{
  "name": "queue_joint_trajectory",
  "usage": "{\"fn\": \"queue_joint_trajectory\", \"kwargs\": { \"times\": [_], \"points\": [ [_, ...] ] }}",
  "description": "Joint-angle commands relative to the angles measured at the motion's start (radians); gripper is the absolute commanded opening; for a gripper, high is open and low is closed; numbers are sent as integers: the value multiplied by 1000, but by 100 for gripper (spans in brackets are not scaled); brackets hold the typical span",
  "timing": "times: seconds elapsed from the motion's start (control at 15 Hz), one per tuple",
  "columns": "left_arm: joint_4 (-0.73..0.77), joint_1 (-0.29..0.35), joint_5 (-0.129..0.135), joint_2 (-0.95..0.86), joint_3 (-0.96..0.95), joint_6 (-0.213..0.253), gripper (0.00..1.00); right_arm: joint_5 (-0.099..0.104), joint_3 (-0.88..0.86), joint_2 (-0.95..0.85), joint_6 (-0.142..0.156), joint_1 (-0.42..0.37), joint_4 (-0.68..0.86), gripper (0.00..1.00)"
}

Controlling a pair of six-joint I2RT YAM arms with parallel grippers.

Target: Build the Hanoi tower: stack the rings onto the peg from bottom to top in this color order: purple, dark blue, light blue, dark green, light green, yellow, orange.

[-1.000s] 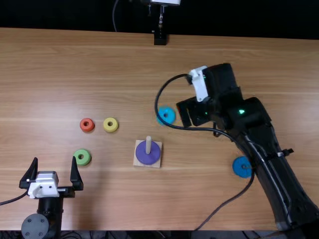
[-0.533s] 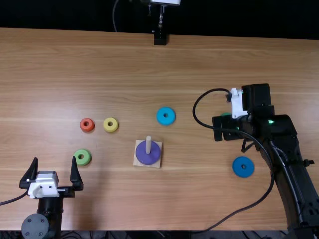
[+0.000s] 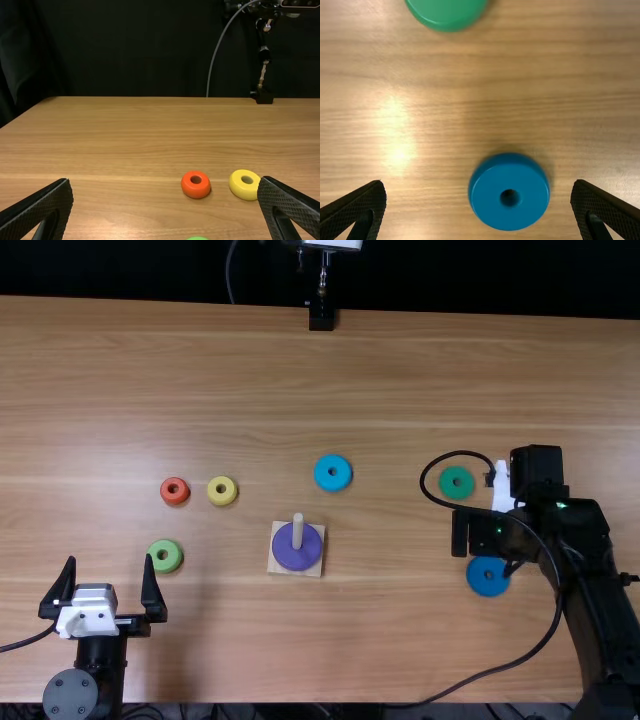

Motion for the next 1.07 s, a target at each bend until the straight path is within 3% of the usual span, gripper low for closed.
{"fn": "queue_joint_trajectory", "kwargs": {
  "times": [0.0,0.33,1.0],
  "points": [
    [-40,10,17,-7,-33,11,100,3,-26,-26,9,-18,5,100],
    [-40,10,17,-7,-33,11,100,1,-55,-23,2,-64,9,100],
    [-40,10,17,-7,-33,11,100,1,-69,-19,-2,-77,2,100]
  ]
}}
